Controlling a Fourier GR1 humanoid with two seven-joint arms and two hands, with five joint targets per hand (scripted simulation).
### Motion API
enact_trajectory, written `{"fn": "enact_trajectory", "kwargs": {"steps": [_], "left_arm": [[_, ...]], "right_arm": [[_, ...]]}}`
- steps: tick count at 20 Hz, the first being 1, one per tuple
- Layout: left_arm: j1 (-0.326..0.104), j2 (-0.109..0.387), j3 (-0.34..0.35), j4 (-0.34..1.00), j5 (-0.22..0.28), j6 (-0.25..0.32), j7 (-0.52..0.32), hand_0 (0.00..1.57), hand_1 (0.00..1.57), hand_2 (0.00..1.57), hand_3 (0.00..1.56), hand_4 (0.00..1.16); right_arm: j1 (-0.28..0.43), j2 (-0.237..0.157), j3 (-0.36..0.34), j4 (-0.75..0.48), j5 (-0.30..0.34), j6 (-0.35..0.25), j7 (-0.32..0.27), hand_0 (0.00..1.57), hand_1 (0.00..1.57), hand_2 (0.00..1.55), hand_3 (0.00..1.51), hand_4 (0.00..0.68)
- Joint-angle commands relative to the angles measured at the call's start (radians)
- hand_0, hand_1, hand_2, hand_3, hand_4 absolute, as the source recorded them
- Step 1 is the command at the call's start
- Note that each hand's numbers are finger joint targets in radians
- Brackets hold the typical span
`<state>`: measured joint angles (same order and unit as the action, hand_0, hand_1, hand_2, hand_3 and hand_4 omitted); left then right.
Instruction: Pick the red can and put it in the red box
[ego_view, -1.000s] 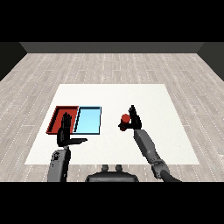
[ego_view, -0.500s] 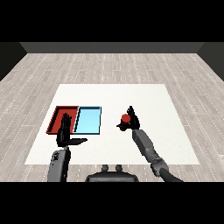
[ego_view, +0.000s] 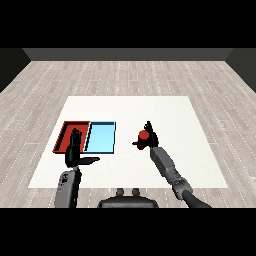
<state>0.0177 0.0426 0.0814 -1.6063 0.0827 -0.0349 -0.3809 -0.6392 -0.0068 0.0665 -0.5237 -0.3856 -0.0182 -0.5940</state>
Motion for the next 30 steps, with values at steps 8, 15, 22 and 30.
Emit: {"fn": "enact_trajectory", "kwargs": {"steps": [8, 15, 22, 30], "left_arm": [[0.003, -0.003, -0.017, -0.023, -0.013, 0.006, 0.023, 0.0, 0.0, 0.0, 0.0, 0.0], [0.047, -0.006, -0.022, -0.024, -0.028, -0.004, -0.026, 0.0, 0.0, 0.0, 0.0, 0.0], [-0.053, -0.001, -0.026, 0.016, -0.011, -0.011, 0.041, 0.0, 0.0, 0.0, 0.0, 0.0], [-0.047, -0.041, -0.16, 0.005, -0.101, 0.033, 0.088, 0.0, 0.0, 0.0, 0.0, 0.0]], "right_arm": [[-0.023, -0.008, -0.015, 0.008, 0.064, -0.109, 0.038, 1.5, 1.5, 1.47, 1.44, 0.667], [0.03, -0.013, 0.027, -0.096, 0.12, -0.162, 0.017, 1.46, 1.46, 1.45, 1.42, 0.643], [0.07, 0.004, 0.065, -0.276, 0.138, -0.225, 0.094, 1.44, 1.44, 1.44, 1.41, 0.653], [0.047, 0.006, 0.13, -0.359, 0.095, -0.269, 0.092, 1.44, 1.44, 1.45, 1.41, 0.649]]}}
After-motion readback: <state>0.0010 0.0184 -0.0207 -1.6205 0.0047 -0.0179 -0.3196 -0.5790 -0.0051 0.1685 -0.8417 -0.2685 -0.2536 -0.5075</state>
